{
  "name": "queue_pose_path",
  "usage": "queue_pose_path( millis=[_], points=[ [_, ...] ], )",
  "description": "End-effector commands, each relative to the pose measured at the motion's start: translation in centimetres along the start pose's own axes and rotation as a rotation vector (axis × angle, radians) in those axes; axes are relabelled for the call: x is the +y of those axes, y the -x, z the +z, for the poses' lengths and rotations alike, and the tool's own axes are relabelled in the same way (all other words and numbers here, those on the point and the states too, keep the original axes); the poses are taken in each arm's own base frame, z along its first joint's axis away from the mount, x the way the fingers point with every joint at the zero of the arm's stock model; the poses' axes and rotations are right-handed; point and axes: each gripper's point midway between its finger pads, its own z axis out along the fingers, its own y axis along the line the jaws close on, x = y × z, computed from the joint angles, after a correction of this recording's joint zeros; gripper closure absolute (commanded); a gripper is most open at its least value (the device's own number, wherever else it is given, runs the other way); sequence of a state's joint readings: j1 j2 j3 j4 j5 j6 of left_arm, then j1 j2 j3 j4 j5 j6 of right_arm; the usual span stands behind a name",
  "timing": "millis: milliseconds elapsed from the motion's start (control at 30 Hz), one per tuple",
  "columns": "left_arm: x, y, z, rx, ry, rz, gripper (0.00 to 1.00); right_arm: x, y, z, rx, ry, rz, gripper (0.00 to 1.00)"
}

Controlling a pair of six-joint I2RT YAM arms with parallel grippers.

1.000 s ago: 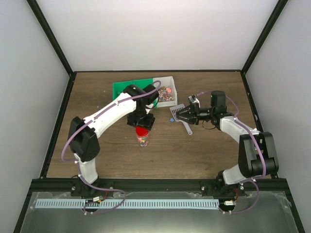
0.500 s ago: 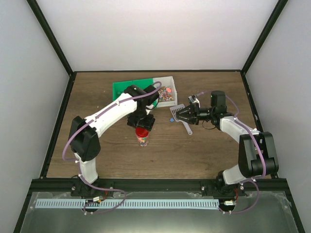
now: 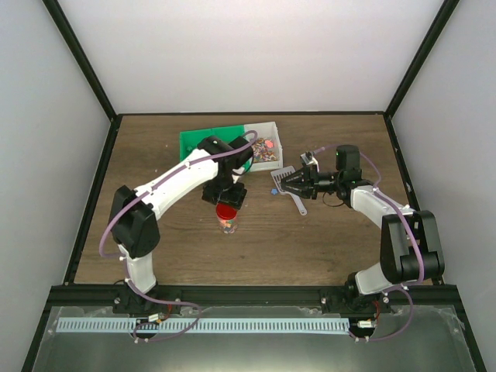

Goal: Pack the candies
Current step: Close the bottle lid on the packing bottle.

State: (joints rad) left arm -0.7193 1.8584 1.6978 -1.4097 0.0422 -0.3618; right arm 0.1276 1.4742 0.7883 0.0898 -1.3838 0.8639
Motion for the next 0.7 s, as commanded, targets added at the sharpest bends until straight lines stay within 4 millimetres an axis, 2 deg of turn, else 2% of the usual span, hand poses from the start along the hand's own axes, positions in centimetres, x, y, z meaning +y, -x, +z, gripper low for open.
queue_pose_path(
  millis=[0, 167, 233, 367, 533, 667],
  points=[
    [0.1, 0.2, -1.6, -0.054, 0.005, -0.001, 0.27, 0.7, 0.1, -0.3, -0.001, 0.009, -0.031, 0.69],
    [-0.1, 0.6, -2.2, -0.075, -0.006, -0.003, 0.27, 0.6, 0.1, -0.3, -0.002, 0.007, -0.027, 0.69],
    [-0.1, 0.7, -2.5, -0.085, -0.007, 0.003, 0.23, 0.6, 0.1, -0.3, -0.004, 0.005, -0.026, 0.69],
    [0.5, 0.8, -3.3, -0.115, 0.005, -0.007, 0.23, 0.5, 0.1, -0.3, -0.005, 0.002, -0.025, 0.69],
    [0.2, 1.0, -4.3, -0.141, -0.023, -0.013, 0.36, 0.3, 0.2, -0.3, -0.009, -0.005, -0.016, 0.69],
    [-0.3, 1.1, -4.2, -0.135, -0.037, -0.01, 0.52, 0.2, 0.2, -0.3, -0.012, -0.008, -0.017, 0.69]
  ],
)
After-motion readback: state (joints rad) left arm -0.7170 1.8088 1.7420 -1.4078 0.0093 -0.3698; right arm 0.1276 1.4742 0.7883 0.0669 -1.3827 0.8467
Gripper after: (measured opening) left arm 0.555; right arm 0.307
